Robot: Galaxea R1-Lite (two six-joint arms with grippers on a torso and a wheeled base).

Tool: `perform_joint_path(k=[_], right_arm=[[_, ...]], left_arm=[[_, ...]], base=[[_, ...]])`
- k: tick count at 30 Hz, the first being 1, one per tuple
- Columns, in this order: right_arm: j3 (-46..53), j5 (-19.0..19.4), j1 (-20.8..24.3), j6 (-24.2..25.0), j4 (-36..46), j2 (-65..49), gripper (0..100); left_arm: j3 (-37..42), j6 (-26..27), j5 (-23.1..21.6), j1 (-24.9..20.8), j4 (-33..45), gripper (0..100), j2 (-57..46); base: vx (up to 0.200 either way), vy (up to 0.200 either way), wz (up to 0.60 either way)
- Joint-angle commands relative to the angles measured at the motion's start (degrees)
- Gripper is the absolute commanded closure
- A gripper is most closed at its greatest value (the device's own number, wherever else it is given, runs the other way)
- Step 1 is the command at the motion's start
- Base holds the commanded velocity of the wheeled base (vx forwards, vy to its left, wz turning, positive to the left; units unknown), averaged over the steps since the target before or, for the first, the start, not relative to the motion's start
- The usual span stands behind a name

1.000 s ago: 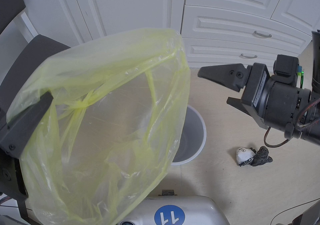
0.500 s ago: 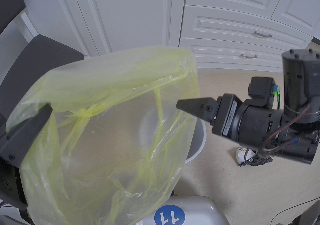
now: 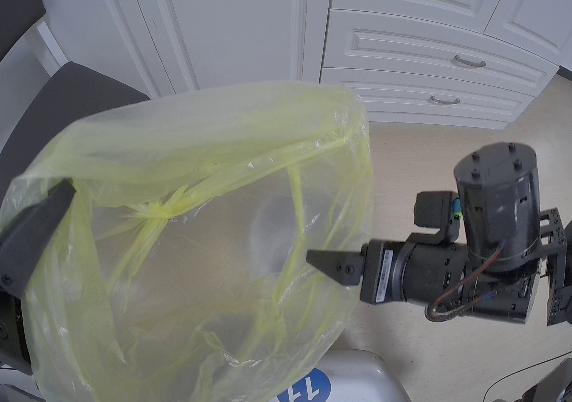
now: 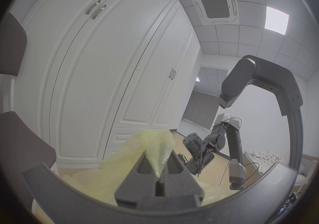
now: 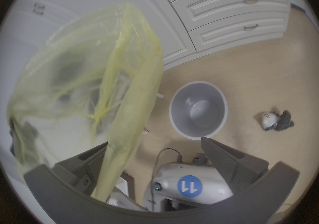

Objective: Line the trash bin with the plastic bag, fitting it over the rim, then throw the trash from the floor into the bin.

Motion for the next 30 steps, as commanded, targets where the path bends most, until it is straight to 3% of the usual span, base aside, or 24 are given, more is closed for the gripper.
perform_joint_path(k=[1,4,11,20,30], right_arm=[[4.3,0.2,0.1,-3.6,0.0,-1.9,0],[7.0,0.2,0.1,-7.2,-0.7,-2.7,0],[6.5,0.2,0.1,-6.7,-2.0,-2.8,0],[9.6,-0.1,0.2,-6.6,-16.4,-2.0,0],[12.8,1.2,-1.2,-6.4,-23.7,2.5,0]], left_arm=[[0.0,0.1,0.0,0.2,-1.7,100,0.0],[0.0,0.1,0.0,0.6,-2.7,100,-0.7],[0.1,0.1,0.0,0.5,-2.7,100,-0.6],[-0.1,0.1,0.0,0.6,-2.7,100,-0.3],[-0.8,0.0,0.1,0.7,-2.8,100,-0.7]], base=[[0.0,0.0,0.0],[0.0,0.0,0.0],[0.0,0.0,0.0],[0.0,0.0,0.0],[0.0,0.0,0.0]])
